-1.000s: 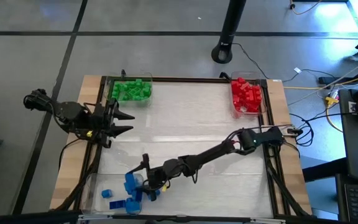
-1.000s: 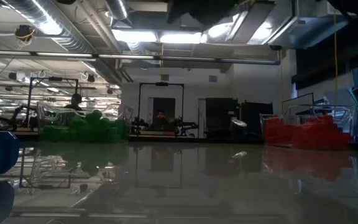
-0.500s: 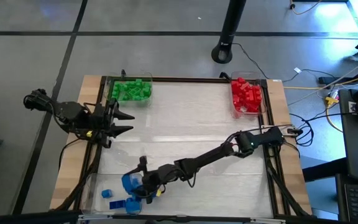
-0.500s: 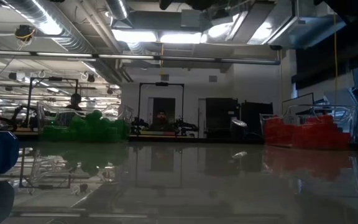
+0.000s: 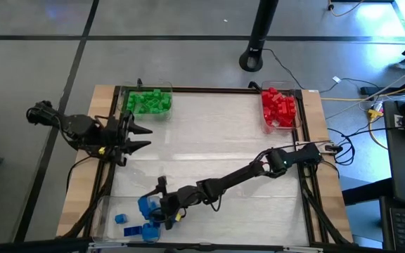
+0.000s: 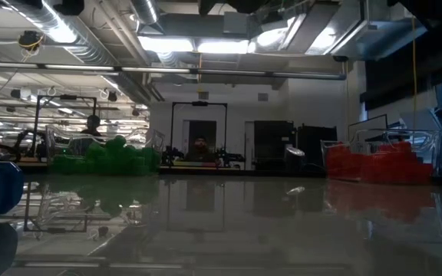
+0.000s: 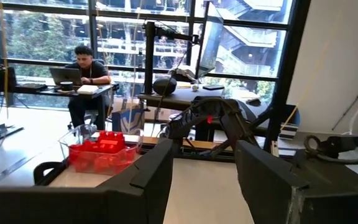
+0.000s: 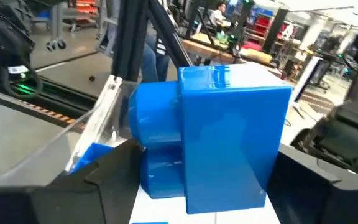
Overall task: Sort blocks
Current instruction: Put the blue game piece into the bottom transparent bin
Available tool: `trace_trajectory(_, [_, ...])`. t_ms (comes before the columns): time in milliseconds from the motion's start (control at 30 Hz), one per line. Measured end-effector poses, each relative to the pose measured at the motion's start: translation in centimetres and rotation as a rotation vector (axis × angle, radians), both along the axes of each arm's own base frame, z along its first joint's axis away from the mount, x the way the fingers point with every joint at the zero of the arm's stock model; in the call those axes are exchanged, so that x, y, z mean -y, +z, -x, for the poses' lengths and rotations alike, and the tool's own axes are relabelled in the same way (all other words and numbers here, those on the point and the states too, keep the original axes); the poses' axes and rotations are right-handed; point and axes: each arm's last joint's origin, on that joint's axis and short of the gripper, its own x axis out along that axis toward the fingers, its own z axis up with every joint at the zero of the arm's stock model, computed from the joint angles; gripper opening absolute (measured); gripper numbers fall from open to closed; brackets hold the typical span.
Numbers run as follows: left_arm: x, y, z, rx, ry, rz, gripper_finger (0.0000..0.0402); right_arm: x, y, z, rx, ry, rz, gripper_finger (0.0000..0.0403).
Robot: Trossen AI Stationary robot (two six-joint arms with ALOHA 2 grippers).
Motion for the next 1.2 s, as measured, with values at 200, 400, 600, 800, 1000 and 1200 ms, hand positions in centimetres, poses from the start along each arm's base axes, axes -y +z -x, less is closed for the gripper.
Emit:
trace_trajectory(200, [-0.16, -0.01, -0.05, -0.001, 0.015, 0.001, 0.0164, -0.04, 0.05, 0.01, 0.007, 0.016, 0.006, 0.0290])
trace_trajectory(400, [-0.16, -0.01, -0.05, -0.001, 0.015, 0.002, 0.0164, -0.33, 0.02, 0.11, 0.003, 0.060, 0.005, 0.0290])
trace_trajectory(600, [-0.16, -0.01, -0.05, -0.001, 0.014, 0.002, 0.0164, -0.48, -0.02, 0.16, 0.004, 0.090, 0.024, 0.0290])
trace_trajectory(800, [-0.16, -0.01, -0.05, -0.001, 0.014, 0.003, 0.0164, -0.57, 0.00, 0.19, 0.007, 0.109, 0.031, 0.0302])
trace_trajectory(1000, [-0.16, -0.01, -0.05, -0.001, 0.014, 0.003, 0.0164, -0.57, -0.09, 0.19, -0.001, 0.110, 0.037, 0.0388])
trace_trajectory(1200, [0.11, -0.29, -0.20, -0.026, -0.008, 0.009, 0.0164, -0.73, 0.66, 0.51, -0.017, 0.217, 0.077, 0.0355])
